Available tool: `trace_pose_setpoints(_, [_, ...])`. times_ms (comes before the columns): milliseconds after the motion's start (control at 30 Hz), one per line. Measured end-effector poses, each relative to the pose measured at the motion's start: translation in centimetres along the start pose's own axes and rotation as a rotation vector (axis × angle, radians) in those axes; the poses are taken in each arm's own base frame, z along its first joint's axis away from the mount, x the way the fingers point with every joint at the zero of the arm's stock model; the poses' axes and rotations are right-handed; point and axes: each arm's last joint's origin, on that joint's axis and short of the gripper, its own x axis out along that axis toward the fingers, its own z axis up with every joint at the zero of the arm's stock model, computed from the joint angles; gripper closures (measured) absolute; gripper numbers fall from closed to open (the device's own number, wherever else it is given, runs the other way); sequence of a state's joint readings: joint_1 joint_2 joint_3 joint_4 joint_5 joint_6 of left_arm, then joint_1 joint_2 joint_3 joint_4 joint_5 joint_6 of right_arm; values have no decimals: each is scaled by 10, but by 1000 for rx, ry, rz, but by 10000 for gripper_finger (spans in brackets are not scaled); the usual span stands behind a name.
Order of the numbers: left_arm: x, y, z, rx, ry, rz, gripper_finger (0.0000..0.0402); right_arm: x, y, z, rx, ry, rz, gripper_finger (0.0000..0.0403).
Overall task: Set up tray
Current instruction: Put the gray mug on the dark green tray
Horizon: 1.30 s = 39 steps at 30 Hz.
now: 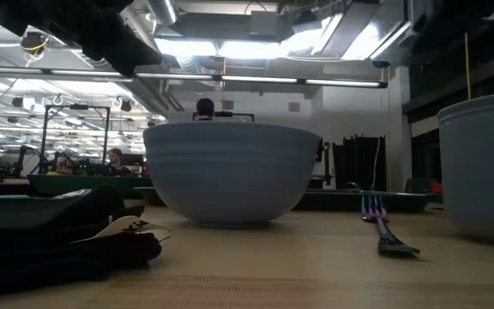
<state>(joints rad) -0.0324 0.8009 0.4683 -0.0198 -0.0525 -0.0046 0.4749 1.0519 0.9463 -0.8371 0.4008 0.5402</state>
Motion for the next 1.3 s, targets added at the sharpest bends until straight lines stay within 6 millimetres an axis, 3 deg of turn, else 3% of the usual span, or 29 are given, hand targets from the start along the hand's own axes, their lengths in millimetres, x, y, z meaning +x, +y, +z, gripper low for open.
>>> trace_pose_setpoints(200, [0, 0, 0, -35, -1, -1, 400, -11, 24, 0, -1, 90, -26, 397])
trace_pose_setpoints(600, [0, 0, 0, -78, -2, -1, 400, -21, 51, -27, 74, 171, -37, 400])
trace_pose_setpoints(1000, [0, 0, 0, -56, -2, 0, 400, -5, 90, -50, 220, 287, -65, 400])
trace_pose_setpoints(1300, [0, 0, 0, -53, -2, -1, 400, -14, 133, -40, 191, 262, -53, 399])
